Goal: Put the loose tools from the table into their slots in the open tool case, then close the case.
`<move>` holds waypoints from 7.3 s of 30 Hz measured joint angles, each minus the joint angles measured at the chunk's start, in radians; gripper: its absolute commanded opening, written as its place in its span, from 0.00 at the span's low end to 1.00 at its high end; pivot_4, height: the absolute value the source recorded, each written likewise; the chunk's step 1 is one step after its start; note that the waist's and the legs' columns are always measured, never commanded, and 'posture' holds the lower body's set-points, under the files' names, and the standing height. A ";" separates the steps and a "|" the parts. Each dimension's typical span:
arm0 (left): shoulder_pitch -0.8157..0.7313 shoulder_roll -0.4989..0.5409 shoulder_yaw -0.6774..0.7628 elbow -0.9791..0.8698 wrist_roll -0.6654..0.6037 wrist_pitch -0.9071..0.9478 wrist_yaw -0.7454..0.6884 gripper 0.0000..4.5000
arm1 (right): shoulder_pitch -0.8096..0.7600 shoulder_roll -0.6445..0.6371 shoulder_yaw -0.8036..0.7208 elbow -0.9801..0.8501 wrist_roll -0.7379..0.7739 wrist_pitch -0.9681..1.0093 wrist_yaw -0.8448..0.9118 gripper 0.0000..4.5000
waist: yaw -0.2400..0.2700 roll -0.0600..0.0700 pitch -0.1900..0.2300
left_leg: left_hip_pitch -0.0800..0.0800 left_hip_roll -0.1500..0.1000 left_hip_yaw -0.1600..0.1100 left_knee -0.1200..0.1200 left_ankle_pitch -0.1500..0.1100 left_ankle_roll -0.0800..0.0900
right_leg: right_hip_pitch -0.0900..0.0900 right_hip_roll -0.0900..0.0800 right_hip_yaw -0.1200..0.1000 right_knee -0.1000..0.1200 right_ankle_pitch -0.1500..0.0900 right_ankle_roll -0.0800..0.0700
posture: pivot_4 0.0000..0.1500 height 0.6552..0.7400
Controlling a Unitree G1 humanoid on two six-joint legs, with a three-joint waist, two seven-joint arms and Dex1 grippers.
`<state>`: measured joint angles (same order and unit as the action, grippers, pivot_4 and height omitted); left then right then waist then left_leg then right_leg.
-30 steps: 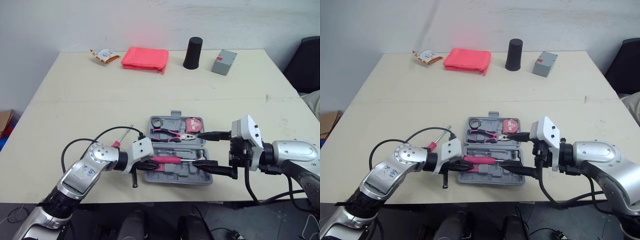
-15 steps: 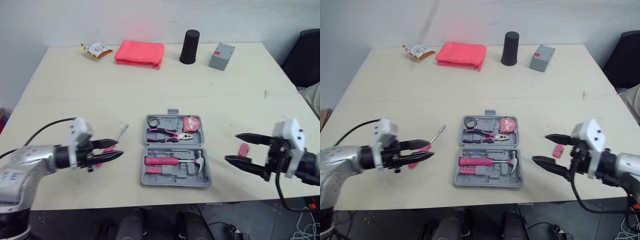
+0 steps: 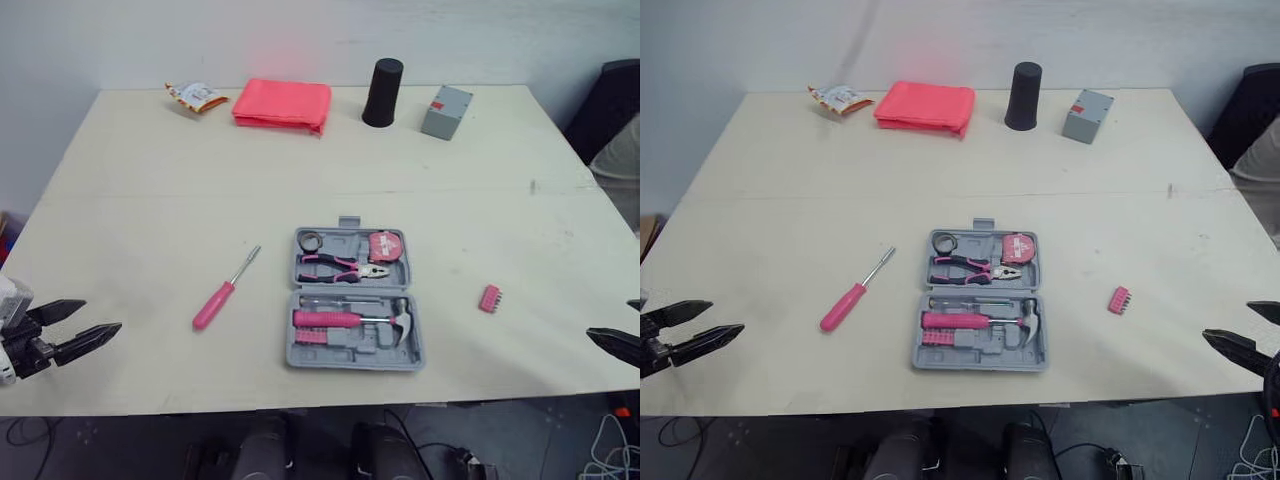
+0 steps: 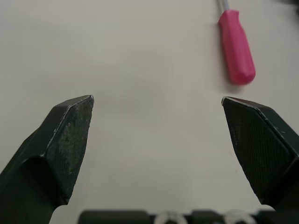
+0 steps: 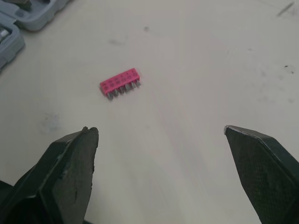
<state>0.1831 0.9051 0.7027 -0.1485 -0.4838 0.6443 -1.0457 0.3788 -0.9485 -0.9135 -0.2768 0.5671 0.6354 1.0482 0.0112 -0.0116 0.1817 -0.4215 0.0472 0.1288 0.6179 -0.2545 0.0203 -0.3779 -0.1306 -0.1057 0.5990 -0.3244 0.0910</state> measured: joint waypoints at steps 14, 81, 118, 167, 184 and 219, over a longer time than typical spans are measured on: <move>-0.611 -0.033 -0.618 -0.314 -0.176 0.104 -0.028 0.98 | -0.215 0.460 0.405 -0.471 0.071 0.338 -0.723 1.00 | -0.010 -0.002 0.000 | 0.001 -0.001 0.001 0.003 0.017 -0.007 | -0.006 0.004 0.001 0.021 -0.003 -0.001 | 1.00 0.95; -0.886 -0.226 -0.865 -0.243 -0.144 0.066 -0.013 1.00 | -0.322 0.458 0.591 -0.161 -0.228 0.097 -0.723 0.16 | -0.011 -0.003 -0.001 | 0.001 0.001 0.013 0.016 0.017 -0.003 | -0.015 0.016 0.013 0.038 -0.007 0.003 | 1.00 0.95; -0.498 0.007 -0.821 -0.386 -0.001 -0.056 -0.035 1.00 | -0.933 0.089 1.360 -0.032 -0.316 -0.065 0.106 0.16 | -0.014 -0.005 0.000 | -0.001 0.003 0.017 0.030 0.007 0.002 | -0.016 0.013 0.013 0.044 -0.009 0.003 | 1.00 0.95; -0.570 -0.024 -0.836 -0.386 0.016 -0.044 -0.026 1.00 | -0.715 0.271 1.117 0.155 -0.207 -0.358 0.205 0.01 | -0.012 -0.005 0.000 | 0.000 0.004 0.018 0.032 0.004 0.003 | -0.015 0.014 0.013 0.045 -0.009 0.003 | 1.00 0.95; -0.574 -0.029 -0.836 -0.354 0.018 -0.042 -0.018 1.00 | -0.720 0.282 1.184 0.222 -0.334 -0.523 0.175 0.01 | -0.013 -0.009 -0.002 | 0.003 0.004 0.018 0.032 0.004 0.002 | -0.012 0.014 0.014 0.045 -0.009 0.003 | 1.00 0.95; 0.013 -0.228 -0.295 -0.414 -0.022 0.132 0.526 1.00 | -0.711 -0.057 0.612 -0.193 0.453 0.175 0.114 0.99 | -0.021 -0.007 -0.001 | -0.001 0.003 0.020 0.027 -0.006 0.010 | -0.013 0.001 0.022 0.029 -0.002 0.004 | 1.00 0.95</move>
<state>0.1963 0.6767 0.4080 -0.5623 -0.5060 0.7764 -0.5194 -0.3326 -1.0051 -0.3013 -0.4699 1.0203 0.8100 1.1624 -0.0095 -0.0191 0.1808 -0.4221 0.0498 0.1492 0.6453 -0.2602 0.0300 -0.3909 -0.1296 -0.0833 0.6280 -0.3259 0.0954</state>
